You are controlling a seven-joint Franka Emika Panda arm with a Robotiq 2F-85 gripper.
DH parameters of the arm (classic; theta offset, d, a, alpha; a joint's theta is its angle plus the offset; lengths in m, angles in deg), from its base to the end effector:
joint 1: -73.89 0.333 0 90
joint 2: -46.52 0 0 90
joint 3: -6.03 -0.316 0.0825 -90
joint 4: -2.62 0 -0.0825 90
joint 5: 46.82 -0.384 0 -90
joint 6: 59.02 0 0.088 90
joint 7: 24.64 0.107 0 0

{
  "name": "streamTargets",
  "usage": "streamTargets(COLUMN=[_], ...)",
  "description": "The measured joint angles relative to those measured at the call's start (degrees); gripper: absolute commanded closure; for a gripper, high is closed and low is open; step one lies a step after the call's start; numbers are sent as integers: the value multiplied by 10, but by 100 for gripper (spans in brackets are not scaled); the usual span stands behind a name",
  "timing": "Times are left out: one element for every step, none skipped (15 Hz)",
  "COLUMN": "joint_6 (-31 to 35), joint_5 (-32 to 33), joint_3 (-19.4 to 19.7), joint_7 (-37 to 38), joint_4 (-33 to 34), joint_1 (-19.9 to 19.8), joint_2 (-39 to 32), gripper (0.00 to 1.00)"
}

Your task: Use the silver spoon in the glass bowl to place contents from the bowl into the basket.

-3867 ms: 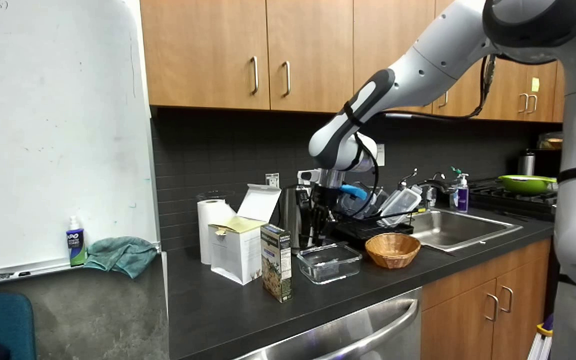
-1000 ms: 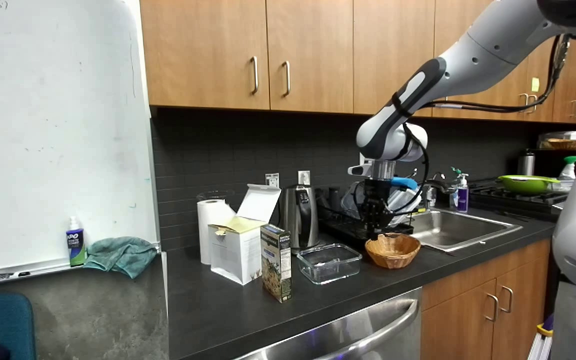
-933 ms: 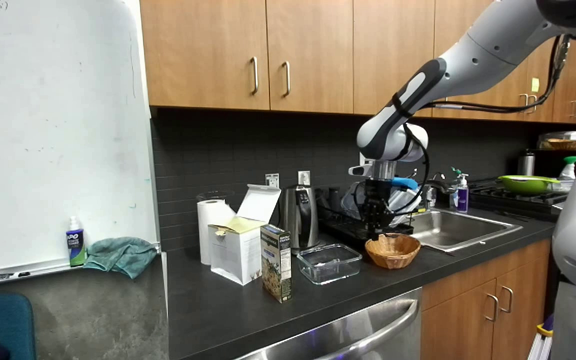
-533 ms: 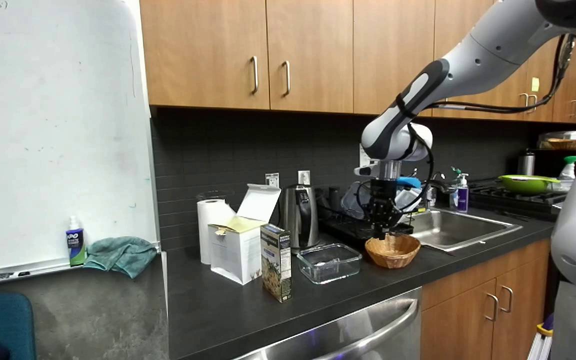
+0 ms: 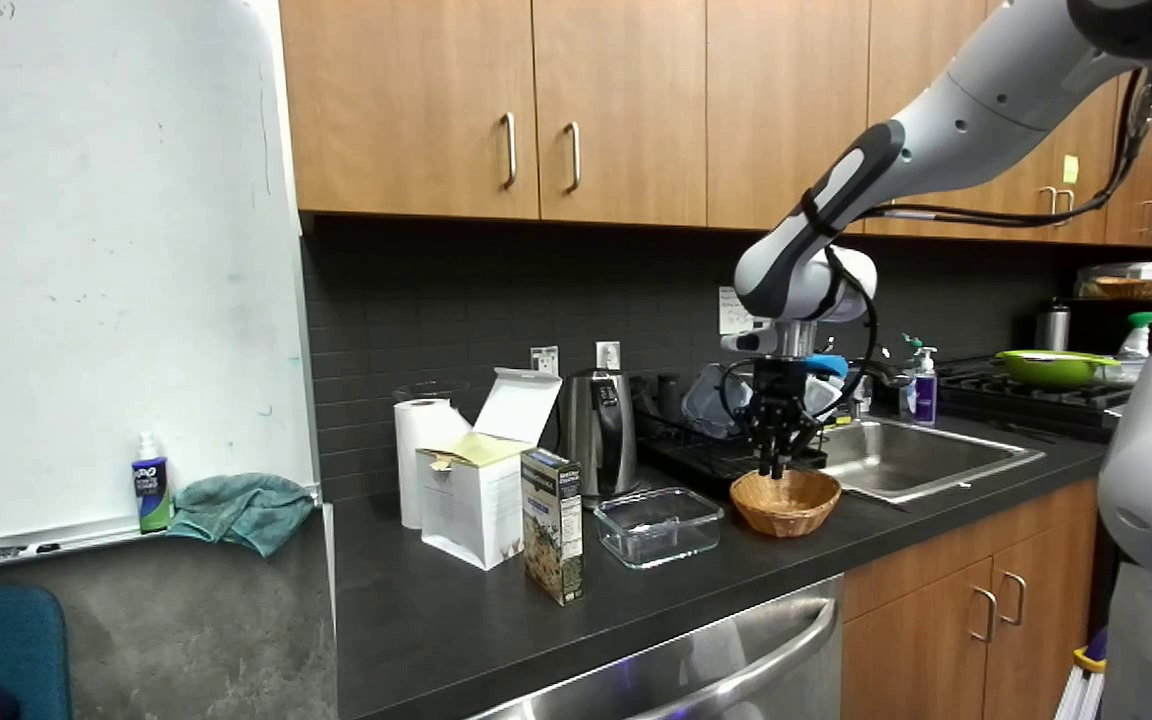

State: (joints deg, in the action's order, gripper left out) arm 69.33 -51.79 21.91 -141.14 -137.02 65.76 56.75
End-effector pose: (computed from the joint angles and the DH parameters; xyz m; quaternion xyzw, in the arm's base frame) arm 0.4217 -0.1848 0.3671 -0.7081 -0.7036 -0.0500 0.0321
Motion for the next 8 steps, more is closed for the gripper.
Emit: streamTargets(joint_6=[0,1,1,1,1,1,1,1], joint_5=[-4,-11,-19,-30,-43,-55,-66,-75], joint_3=[2,3,4,4,5,5,6,6], joint_7=[-10,-21,-31,-41,-51,-61,-70,-78], joint_4=[0,0,0,0,0,0,0,0], joint_1=[0,0,0,0,0,0,0,0], joint_2=[0,0,0,0,0,0,0,0], gripper=[96,96,96,96,96,96,96,96])
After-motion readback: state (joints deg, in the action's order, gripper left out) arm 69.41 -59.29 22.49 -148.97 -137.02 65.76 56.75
